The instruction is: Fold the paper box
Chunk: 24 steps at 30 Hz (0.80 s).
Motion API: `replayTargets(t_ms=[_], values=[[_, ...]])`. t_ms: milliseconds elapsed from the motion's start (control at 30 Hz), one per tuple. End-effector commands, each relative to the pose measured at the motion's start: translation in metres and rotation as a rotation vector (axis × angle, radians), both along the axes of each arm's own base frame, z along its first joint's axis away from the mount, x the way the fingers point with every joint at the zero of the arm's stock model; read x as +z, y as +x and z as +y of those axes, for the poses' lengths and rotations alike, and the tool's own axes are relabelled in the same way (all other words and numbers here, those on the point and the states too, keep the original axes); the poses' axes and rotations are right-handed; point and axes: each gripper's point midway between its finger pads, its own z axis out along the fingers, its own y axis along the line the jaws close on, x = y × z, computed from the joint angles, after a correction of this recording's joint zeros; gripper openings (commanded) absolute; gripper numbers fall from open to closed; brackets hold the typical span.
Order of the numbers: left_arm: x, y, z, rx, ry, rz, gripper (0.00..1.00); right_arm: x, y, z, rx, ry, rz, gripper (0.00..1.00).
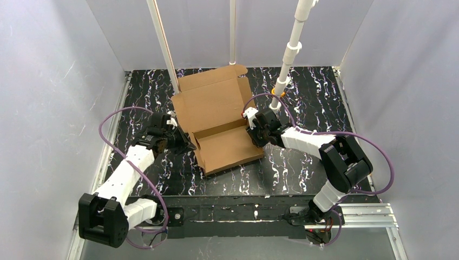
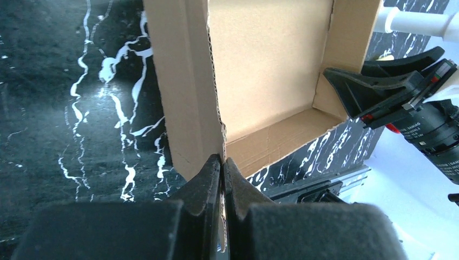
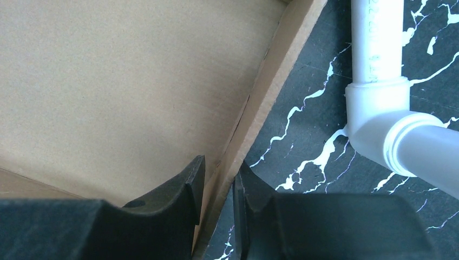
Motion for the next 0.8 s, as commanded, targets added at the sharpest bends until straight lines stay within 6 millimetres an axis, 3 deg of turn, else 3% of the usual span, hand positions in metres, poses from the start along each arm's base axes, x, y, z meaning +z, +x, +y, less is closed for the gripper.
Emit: replayTargets(t_ms=[0, 500, 767], values=[[0.01, 0.01, -0.016, -0.037, -0.038, -0.023, 0.0, 0.0, -0.001, 0.013, 0.024, 0.035, 0.029, 0.32], [0.007, 0.022, -0.026, -0.067, -0.023, -0.013, 0.0, 0.001, -0.001, 0.015, 0.026, 0.041, 0.031, 0.32], [0.012, 0.018, -0.025, -0.097, -0.005, -0.011, 0.0, 0.001, -0.001, 0.014, 0.026, 0.038, 0.029, 0.32]])
